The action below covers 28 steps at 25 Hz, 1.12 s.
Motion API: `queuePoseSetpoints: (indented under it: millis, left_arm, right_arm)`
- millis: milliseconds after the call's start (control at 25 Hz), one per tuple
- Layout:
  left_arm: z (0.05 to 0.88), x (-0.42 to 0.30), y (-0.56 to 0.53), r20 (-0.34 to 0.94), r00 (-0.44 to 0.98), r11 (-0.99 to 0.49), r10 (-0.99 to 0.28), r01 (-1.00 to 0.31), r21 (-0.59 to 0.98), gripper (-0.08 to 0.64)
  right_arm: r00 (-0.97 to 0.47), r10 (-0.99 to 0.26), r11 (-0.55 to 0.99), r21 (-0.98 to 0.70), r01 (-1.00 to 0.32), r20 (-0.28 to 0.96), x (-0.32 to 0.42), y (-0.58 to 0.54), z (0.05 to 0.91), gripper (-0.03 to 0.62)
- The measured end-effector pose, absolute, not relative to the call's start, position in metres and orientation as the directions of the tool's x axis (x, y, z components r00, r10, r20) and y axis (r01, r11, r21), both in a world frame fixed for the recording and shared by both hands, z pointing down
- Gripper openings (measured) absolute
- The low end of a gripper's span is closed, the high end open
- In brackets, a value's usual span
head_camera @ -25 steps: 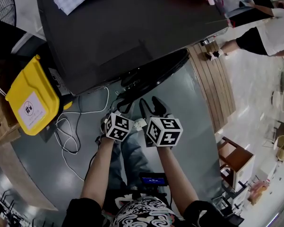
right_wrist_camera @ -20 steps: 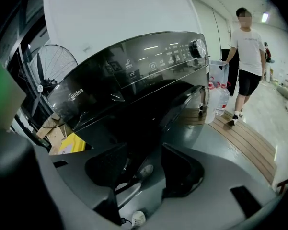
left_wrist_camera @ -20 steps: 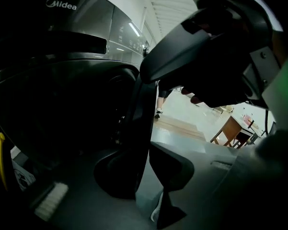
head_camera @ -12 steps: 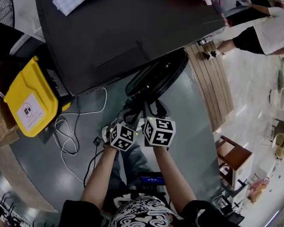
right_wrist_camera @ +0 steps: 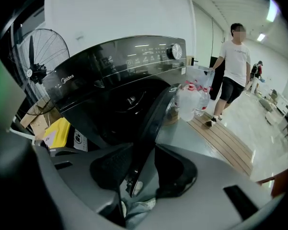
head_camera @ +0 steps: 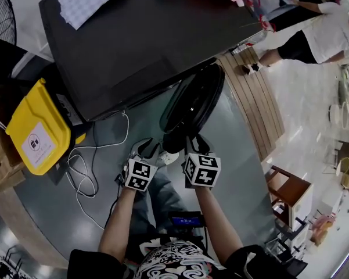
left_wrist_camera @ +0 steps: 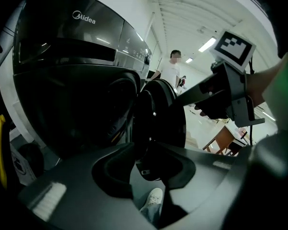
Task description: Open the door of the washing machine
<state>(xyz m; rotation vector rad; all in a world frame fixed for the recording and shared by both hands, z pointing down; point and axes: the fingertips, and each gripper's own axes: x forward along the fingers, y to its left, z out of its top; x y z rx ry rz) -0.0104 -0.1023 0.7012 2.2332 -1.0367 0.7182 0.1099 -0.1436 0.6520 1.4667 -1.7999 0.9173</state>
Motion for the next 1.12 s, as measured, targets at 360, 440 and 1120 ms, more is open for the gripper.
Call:
queuePoseSetpoints:
  millis: [360,440,1120]
  left_arm:
    - [0.689,-0.016,-0.116,0.663,0.529,-0.501,-0.530,-0.826,0.259,0.098]
    - [0.686,-0.014,-0.118,0.661,0.528,-0.501,-0.533,-0.827,0.256,0.097]
    - [0.677,-0.008,-0.134,0.666,0.518,-0.516,-0.537,-0.826,0.227,0.077]
  right_arm:
    - [-0.049,-0.534,0.007,-0.053,-0.999,0.844,0.185,-0.113,0.651,0.114]
    - [-0.015,-0.528,-0.024,-0.033,-0.999,0.849,0.205,-0.108,0.651,0.110]
    - [0.245,-0.517,-0.271,0.115,-0.956,0.820,0.347,-0.114,0.654,0.067]
